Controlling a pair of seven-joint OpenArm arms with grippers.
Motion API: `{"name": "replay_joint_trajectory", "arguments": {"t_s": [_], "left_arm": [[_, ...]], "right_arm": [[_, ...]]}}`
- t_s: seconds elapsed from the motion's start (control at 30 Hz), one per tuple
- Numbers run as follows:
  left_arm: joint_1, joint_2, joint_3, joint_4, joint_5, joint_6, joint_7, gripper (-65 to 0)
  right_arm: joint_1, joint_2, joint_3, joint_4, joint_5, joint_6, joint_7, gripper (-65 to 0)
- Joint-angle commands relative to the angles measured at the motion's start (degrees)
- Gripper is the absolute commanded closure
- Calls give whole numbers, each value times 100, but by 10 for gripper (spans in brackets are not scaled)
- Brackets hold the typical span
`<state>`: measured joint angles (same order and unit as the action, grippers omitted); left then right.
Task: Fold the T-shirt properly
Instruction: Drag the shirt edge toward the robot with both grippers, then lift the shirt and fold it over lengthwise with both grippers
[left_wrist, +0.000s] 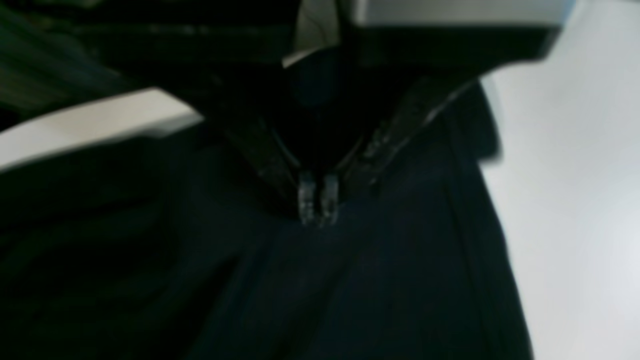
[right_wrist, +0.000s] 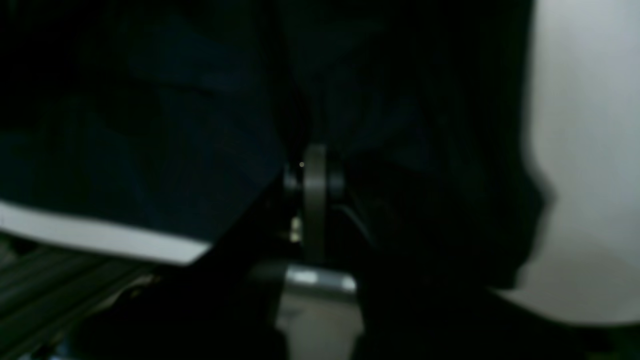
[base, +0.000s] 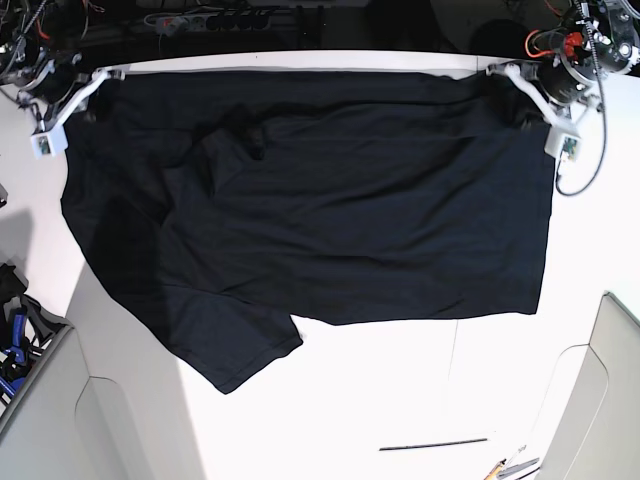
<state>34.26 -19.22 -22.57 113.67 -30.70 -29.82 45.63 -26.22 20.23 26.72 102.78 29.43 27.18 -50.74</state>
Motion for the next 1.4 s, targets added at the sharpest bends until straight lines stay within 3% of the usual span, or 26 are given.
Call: {"name": "replay_joint_trajectory", "arguments": {"t_s": [0.0, 0.13, 0.23, 0.3, 0.37, 0.57, 0.73, 0.87, 1.13, 1.37], "left_arm": [[-15, -63, -39, 225, 11, 4, -83, 0], [-15, -66, -39, 542, 352, 66, -83, -2], [-15, -66, -39, 551, 597, 179, -87, -127], [-13, -63, -39, 551, 638, 177, -131, -199], [-13, -63, -39, 551, 636, 177, -190, -215], [-15, -63, -39, 551, 634, 179, -356, -215], [-13, -63, -39, 551, 636, 179, -382, -215], [-13, -63, -39, 551, 634, 179, -385, -215], [-15, -61, -39, 551, 632, 179, -387, -215], [-13, -61, -39, 551, 625, 179, -417, -215]], "right_arm": [[129, 101, 44, 186, 74, 0, 122, 0], [527, 101, 44, 264, -269, -20, 125, 0], [852, 101, 44, 264, -533, -42, 133, 0], [1045, 103, 44, 264, -713, -42, 284, -106], [1191, 103, 44, 264, -949, -42, 614, -197], [1773, 103, 44, 63, -1322, -195, 1049, -237], [2479, 120, 42, -848, -1554, -345, 1532, -396], [3178, 234, 26, -1974, -1379, -313, 1797, -399], [4747, 503, -273, -4500, -660, 361, 1797, -399], [5576, 494, -1228, -6030, -699, 420, 1843, -399]]}}
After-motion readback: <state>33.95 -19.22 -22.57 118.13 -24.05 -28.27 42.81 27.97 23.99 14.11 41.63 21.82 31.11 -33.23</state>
